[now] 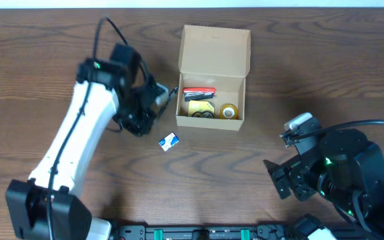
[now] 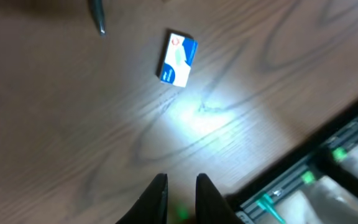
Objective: Pack container
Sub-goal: 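Move the left gripper down over the blue-white staples box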
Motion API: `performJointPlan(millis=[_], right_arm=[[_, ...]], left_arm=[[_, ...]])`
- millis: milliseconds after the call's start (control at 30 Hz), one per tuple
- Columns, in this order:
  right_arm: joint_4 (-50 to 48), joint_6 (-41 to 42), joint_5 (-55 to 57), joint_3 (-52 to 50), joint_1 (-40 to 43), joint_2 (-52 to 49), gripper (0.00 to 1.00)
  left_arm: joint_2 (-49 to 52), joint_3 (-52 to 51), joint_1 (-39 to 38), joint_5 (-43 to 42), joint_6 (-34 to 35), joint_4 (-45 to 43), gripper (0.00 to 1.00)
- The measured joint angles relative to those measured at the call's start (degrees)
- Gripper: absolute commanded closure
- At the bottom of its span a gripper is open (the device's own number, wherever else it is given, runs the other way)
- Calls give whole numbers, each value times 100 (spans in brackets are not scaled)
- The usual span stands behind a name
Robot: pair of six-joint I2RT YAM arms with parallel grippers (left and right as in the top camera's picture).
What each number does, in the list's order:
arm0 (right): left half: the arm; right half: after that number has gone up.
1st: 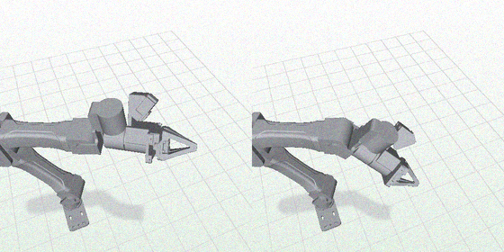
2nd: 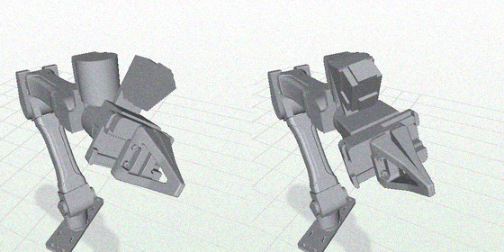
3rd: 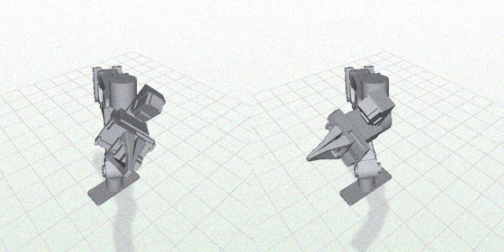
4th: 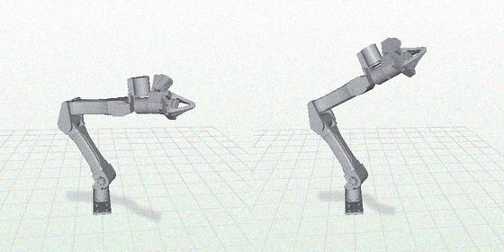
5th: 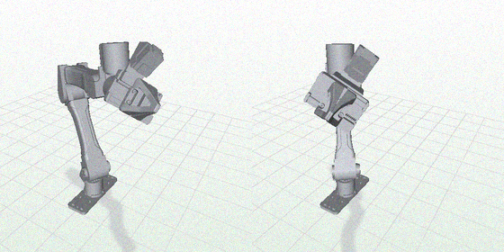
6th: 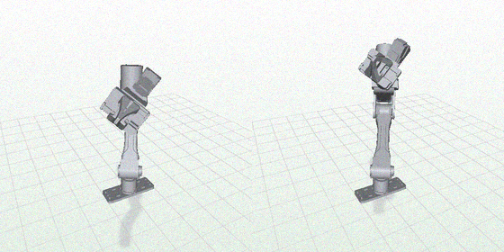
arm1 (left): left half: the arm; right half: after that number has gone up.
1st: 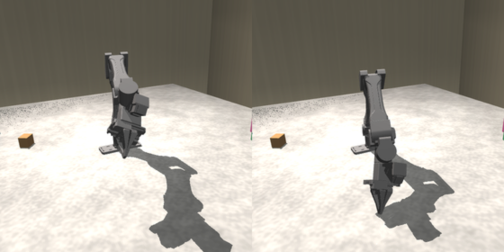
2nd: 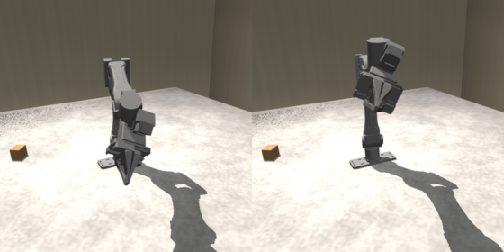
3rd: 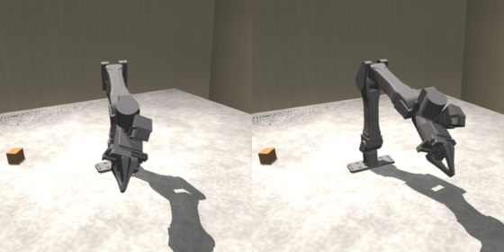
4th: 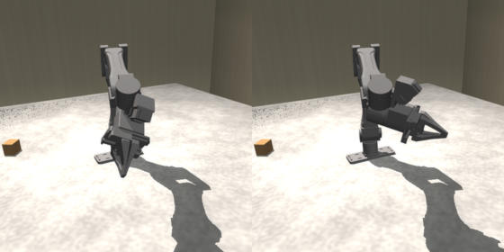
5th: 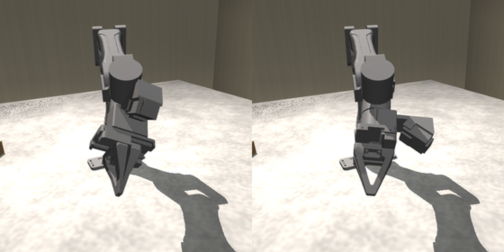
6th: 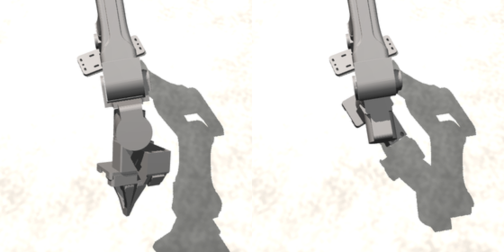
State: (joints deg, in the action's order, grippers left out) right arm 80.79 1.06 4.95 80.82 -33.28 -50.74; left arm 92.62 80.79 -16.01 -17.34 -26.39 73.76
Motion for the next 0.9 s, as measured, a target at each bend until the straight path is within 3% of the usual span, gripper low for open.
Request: performJointPlan(millis=[167, 333, 467, 900], right_arm=[[-2, 0, 0, 0, 0, 2, 1], [2, 0, -2, 0, 0, 2, 1], [2, 0, -2, 0, 0, 0, 1], [0, 0, 0, 0, 0, 0, 1]], left_arm=[[-33, -1064, -374, 352, 114, -1405, 84], [-28, -1871, -590, 649, 177, -2782, 65], [-31, -2107, -614, 734, 234, -3132, 50], [-31, -2546, -737, 350, 415, -3856, 41]])
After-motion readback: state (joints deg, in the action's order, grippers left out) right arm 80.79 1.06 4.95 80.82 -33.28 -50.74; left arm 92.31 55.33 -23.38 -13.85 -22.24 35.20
